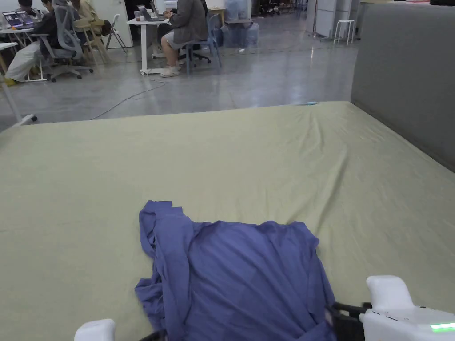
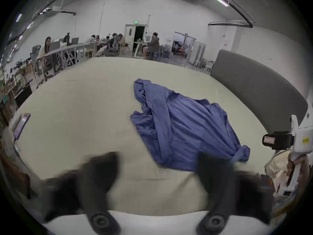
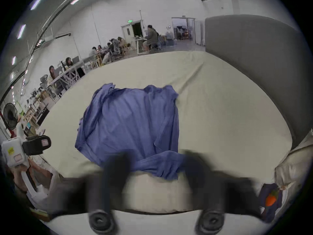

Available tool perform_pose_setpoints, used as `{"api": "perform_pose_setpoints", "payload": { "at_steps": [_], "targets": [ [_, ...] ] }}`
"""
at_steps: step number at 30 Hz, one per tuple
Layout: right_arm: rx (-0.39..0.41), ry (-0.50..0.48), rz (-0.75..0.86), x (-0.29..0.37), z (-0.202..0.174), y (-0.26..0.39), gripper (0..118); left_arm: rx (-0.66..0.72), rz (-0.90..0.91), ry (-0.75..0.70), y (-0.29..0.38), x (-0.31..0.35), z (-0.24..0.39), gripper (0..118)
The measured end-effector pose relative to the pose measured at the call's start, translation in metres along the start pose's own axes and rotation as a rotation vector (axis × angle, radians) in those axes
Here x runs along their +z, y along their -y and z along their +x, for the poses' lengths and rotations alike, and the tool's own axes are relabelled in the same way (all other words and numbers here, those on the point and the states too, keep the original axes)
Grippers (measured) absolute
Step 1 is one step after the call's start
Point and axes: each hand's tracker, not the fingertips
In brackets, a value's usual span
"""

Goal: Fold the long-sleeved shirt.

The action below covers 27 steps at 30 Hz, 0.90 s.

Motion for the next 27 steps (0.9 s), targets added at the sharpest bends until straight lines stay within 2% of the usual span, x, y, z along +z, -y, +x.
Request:
{"api": "perform_pose_setpoints", "payload": {
  "at_steps": [1,2,4,8,9,10,11,12,15,16,18,19,22,23,24,25,26,27],
  "targets": [
    [-0.004,0.014,-0.008,-0.002,-0.003,0.0,13,-0.01,0.005,0.001,-0.001,-0.001,0.002,56],
    [0.017,0.057,0.015,0.0,-0.005,-0.001,0,-0.024,-0.005,-0.023,0.005,-0.008,-0.006,1],
    [0.035,0.008,-0.052,-0.003,-0.001,0.002,0,-0.027,-0.002,-0.012,0.011,-0.012,-0.007,0],
    [0.015,0.034,-0.048,-0.011,0.0,0.005,0,0.011,-0.016,0.028,0.01,-0.008,-0.005,0],
    [-0.005,0.046,-0.058,-0.014,0.001,0.005,12,0.001,-0.02,0.024,0.011,-0.01,-0.004,0],
    [-0.022,0.058,-0.069,-0.017,0.002,0.004,56,0.0,-0.016,0.017,0.008,-0.006,-0.004,0],
    [-0.029,0.055,-0.085,-0.022,0.003,0.003,90,0.004,-0.019,0.021,0.008,-0.006,-0.005,0],
    [-0.029,0.055,-0.099,-0.031,0.006,0.004,107,0.011,-0.024,0.029,0.007,-0.007,-0.007,0],
    [-0.021,0.06,-0.103,-0.036,0.002,0.002,105,0.016,-0.042,0.036,0.002,-0.022,-0.011,0],
    [-0.019,0.066,-0.113,-0.042,0.004,0.002,105,0.008,-0.055,0.022,0.0,-0.03,-0.01,23],
    [-0.02,0.051,-0.119,-0.041,0.001,0.001,105,-0.013,-0.085,-0.021,-0.004,-0.054,-0.001,83],
    [-0.024,0.043,-0.115,-0.041,-0.001,0.001,105,-0.014,-0.097,-0.012,-0.005,-0.066,0.001,106],
    [-0.029,0.021,-0.122,-0.046,-0.001,-0.002,105,-0.029,-0.139,0.003,-0.008,-0.105,0.013,106],
    [-0.026,0.018,-0.124,-0.048,-0.002,-0.005,105,-0.039,-0.155,-0.028,-0.008,-0.118,0.017,102],
    [-0.023,0.017,-0.124,-0.055,0.0,-0.009,105,-0.061,-0.179,-0.056,-0.008,-0.13,0.021,83],
    [-0.017,0.019,-0.126,-0.059,0.0,-0.015,105,-0.091,-0.192,-0.078,-0.007,-0.139,0.024,29],
    [-0.007,0.022,-0.128,-0.065,0.001,-0.024,105,-0.13,-0.203,-0.103,-0.005,-0.143,0.029,2],
    [0.008,0.028,-0.125,-0.073,0.001,-0.038,105,-0.149,-0.195,-0.143,-0.002,-0.147,0.033,2]
  ]
}}
